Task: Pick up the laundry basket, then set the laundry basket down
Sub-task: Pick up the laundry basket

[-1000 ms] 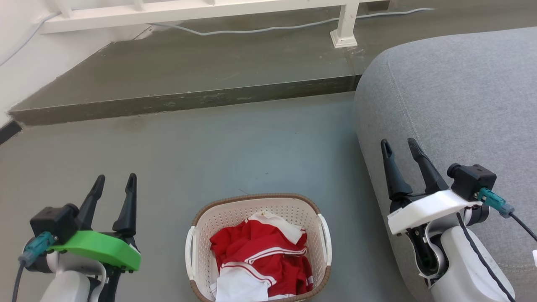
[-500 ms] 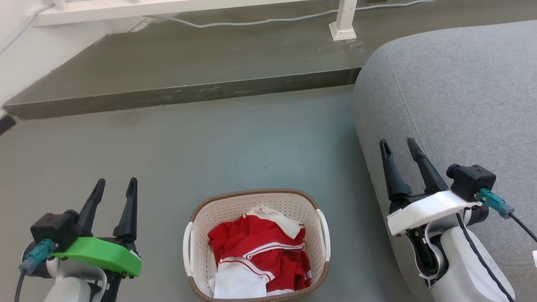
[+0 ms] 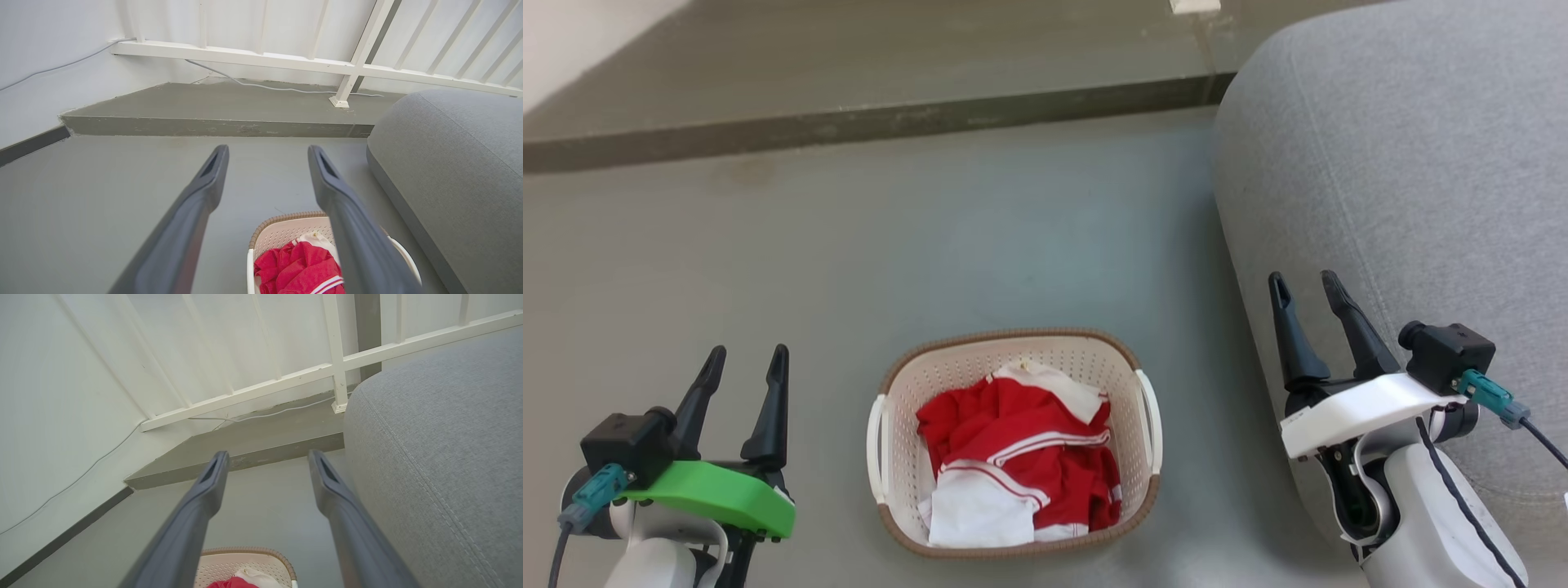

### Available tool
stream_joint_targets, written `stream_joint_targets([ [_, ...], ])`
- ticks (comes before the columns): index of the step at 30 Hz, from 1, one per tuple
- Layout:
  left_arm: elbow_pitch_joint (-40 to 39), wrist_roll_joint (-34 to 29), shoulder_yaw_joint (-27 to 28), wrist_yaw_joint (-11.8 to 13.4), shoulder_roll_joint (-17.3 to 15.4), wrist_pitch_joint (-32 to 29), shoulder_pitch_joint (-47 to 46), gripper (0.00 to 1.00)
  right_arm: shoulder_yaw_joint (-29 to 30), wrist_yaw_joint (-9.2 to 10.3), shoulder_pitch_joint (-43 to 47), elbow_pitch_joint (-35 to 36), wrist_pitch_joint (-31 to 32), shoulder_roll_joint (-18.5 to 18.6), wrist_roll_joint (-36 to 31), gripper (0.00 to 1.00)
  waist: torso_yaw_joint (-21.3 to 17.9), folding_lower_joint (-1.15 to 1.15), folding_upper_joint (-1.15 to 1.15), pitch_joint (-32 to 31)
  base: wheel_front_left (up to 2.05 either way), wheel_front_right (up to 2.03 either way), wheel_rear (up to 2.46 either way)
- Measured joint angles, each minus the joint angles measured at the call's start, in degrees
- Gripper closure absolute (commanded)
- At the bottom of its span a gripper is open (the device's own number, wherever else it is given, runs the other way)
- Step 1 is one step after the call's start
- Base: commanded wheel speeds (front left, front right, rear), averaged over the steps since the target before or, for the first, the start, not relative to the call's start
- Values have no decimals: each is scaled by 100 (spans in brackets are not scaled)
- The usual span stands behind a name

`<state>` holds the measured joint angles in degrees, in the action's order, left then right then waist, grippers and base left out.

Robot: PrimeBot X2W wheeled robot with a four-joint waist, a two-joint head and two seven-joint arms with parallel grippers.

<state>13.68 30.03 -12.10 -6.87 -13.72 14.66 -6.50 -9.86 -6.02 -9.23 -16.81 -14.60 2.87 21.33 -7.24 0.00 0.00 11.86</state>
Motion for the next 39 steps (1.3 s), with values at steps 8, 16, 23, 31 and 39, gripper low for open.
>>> stream_joint_targets([
  [8,178,0,-59,-16,-64,0,-186,0,-188,12,-181,-29,0,-7,179,0,12,0,0,479,0,0,0],
  [16,632,5,-294,-19,-198,0,-509,0,-428,115,-440,-354,0,-4,378,0,38,1,0,977,0,0,0],
  [23,842,120,-755,-25,-243,-112,-1000,0,-606,211,-738,-818,0,-2,459,0,79,1,0,1445,0,0,0],
  [31,1224,443,-1227,-25,-334,-405,-1600,0,-808,301,-1188,-1428,0,2,603,0,136,1,0,2018,0,0,0],
  [39,1572,720,-1475,-26,-386,-636,-2141,0,-1123,311,-1664,-2006,1,10,926,0,165,1,0,2608,0,0,0],
])
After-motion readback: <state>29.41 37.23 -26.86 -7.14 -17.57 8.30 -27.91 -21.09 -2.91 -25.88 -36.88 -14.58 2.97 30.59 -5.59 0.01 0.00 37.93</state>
